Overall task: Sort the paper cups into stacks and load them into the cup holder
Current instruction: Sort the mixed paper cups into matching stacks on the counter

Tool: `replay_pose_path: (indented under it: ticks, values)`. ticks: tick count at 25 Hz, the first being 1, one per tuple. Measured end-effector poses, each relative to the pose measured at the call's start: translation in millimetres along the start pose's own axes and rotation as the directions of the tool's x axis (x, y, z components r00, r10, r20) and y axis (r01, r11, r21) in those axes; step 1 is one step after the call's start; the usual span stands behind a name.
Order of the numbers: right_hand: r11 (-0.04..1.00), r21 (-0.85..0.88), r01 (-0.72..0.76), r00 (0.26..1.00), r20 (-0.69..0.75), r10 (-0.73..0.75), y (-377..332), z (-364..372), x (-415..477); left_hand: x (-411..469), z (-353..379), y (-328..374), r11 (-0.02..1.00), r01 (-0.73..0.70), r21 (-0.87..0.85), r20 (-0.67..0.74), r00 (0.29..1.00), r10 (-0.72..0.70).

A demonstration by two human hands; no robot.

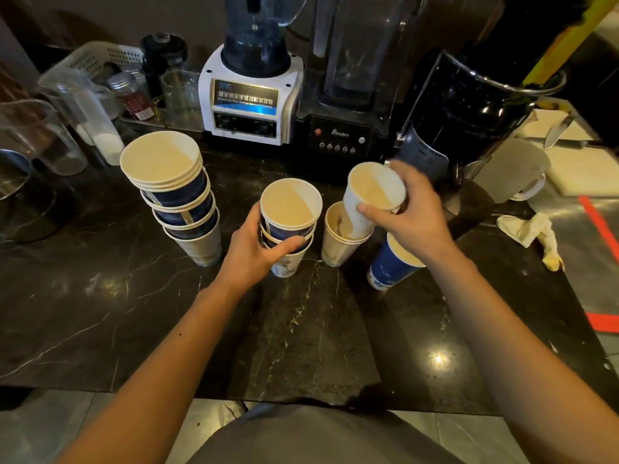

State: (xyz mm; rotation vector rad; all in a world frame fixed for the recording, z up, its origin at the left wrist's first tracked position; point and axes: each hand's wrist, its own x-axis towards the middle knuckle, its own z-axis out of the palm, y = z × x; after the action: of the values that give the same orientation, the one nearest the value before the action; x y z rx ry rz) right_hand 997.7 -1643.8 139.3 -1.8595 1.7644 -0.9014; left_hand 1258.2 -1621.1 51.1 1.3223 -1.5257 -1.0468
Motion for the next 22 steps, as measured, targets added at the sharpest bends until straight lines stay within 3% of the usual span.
replay_pose_path:
  ticks: [3,5,9,12,18,22]
  values:
    - [0.977,-0.212,-0.015,0.951,0.297,0.079,4,20,2,0,-2,0,1.0,0.0,-0.004,0.002,1.0,0.0]
    - [0.964,-0.26,0.054,0.922,0.384,0.052,2,21,4,1,-1,1,1.0,0.002,-0.003,0.007,1.0,-0.002]
    - [0.979,0.023,0.203,0.914,0.353,-0.198,-33,21,10,1,-1,2,1.0,0.006,-0.012,-0.001,1.0,-0.006]
    - [0.951,-0.048,0.306,0.848,0.468,-0.249,-51,38,12,1,-2,3,1.0,-0.001,-0.006,0.015,1.0,0.001]
    - [0.959,-0.027,0.283,0.894,0.369,-0.253,-50,47,12,0,-1,3,1.0,-0.011,-0.018,0.018,1.0,0.011]
    - [0.937,0.003,0.348,0.875,0.358,-0.327,-50,46,9,0,-3,3,1.0,-0.003,-0.014,0.031,1.0,0.003]
